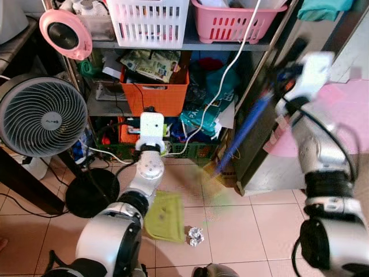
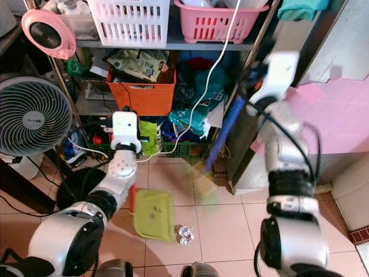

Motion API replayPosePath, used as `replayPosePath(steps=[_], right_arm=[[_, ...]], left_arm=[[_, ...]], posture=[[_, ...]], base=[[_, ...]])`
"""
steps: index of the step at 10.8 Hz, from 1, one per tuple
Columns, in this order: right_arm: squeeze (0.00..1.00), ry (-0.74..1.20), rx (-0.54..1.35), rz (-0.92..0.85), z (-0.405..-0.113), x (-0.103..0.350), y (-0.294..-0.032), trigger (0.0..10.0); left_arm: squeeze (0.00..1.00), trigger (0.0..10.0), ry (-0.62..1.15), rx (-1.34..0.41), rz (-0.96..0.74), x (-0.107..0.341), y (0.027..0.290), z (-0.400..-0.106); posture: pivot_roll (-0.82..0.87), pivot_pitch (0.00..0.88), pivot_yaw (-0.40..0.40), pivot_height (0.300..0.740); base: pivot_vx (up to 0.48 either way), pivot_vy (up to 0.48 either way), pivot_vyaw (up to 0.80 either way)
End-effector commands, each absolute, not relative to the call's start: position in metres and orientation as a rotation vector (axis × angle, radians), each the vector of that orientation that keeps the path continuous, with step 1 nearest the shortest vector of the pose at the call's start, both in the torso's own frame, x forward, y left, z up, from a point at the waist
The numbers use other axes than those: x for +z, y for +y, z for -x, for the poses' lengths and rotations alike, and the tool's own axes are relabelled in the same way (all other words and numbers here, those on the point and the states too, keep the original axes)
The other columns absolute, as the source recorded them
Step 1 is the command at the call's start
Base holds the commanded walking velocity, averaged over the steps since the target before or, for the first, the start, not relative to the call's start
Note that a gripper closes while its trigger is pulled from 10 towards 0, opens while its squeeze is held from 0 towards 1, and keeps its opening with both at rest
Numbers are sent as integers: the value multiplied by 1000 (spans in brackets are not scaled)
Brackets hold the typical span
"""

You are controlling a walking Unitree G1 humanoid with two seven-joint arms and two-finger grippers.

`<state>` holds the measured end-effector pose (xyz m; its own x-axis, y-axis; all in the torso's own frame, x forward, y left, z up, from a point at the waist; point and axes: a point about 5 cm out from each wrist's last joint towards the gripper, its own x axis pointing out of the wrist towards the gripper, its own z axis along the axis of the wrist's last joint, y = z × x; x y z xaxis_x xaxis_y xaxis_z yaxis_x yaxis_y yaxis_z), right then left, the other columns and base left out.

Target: Sweep floor

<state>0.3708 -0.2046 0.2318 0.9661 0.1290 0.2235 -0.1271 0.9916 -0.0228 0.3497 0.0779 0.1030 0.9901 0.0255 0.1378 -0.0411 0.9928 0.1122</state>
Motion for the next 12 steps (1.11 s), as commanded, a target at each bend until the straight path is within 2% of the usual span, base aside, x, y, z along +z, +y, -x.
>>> replayPosePath(steps=[1, 2, 5, 7, 9, 12], right_arm=[[0, -289, 111, 65, -370, 242, -203, 10000], [0, -265, 67, 167, -368, 233, -203, 10000], [0, -185, -49, 281, -357, 199, -204, 10000], [0, -192, -62, 376, -347, 188, -204, 10000], [0, -125, -95, 334, -343, 171, -208, 10000], [0, 57, -124, 89, -334, 140, -196, 10000]], left_arm=[[0, 10000, -200, -5, -73, 112, 71, -349], [0, 10000, -200, -53, -51, 109, 62, -345], [0, 10000, -149, -122, 18, 98, 49, -337], [0, 10000, -120, -131, 33, 96, 45, -336], [0, 10000, -123, -125, 31, 98, 45, -338], [0, 10000, -95, -87, 42, 96, 52, -340]], posture=[[-158, 58, -30, 740], [-162, 66, -29, 740], [-197, 92, -29, 740], [-207, 97, -31, 740], [-209, 96, -33, 740], [-213, 100, -27, 740]], base=[[0, 0, 0], [0, 0, 0], [0, 0, 0], [0, 0, 0], [0, 0, 0], [0, 0, 0]])
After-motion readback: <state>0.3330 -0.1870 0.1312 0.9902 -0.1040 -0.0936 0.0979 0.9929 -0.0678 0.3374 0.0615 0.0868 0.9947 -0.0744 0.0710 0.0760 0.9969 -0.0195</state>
